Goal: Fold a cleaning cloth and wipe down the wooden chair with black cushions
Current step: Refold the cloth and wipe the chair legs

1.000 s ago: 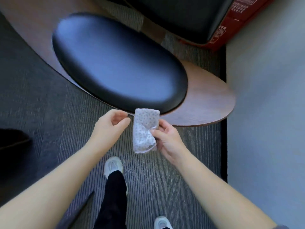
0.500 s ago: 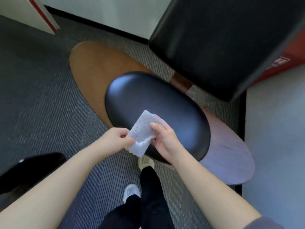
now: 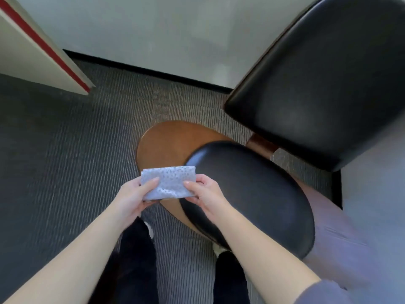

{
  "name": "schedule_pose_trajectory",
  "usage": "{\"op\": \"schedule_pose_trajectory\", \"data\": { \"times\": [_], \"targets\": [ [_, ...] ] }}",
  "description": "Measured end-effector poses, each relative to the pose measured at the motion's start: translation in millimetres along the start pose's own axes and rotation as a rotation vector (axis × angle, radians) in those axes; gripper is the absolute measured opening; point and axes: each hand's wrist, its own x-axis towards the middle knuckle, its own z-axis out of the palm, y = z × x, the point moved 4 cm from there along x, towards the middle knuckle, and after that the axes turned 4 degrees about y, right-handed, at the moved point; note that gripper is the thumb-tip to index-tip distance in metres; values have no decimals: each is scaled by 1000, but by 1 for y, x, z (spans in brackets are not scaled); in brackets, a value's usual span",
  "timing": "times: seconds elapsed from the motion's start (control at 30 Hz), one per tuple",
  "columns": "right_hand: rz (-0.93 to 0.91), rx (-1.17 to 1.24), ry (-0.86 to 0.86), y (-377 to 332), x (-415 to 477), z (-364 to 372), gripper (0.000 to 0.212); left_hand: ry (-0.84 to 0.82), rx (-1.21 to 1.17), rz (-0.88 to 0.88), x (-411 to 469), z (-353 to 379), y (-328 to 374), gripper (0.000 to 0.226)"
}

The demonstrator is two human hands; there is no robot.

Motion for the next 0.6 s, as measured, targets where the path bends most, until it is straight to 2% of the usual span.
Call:
{"op": "schedule_pose_trajectory", "data": {
  "times": [0.13,0.27,0.4,0.5,0.6],
  "targets": [
    [23,-3,100,-14,34,51,17,-12,174,-15,41,-45,63,21],
    [37,73,188,-22,59,94,13,-63,294,-39,72,-71,109,22],
    [-91,-63,287,-34,78,111,14,-105,299,-52,100,-79,133,22],
    [-177,-261,334,-31,98,117,40,-87,275,-7,129,-87,149,23],
    [-153,-391,298,-13,107,126,68,-127,333,-51,152,-105,155,29]
  ]
}}
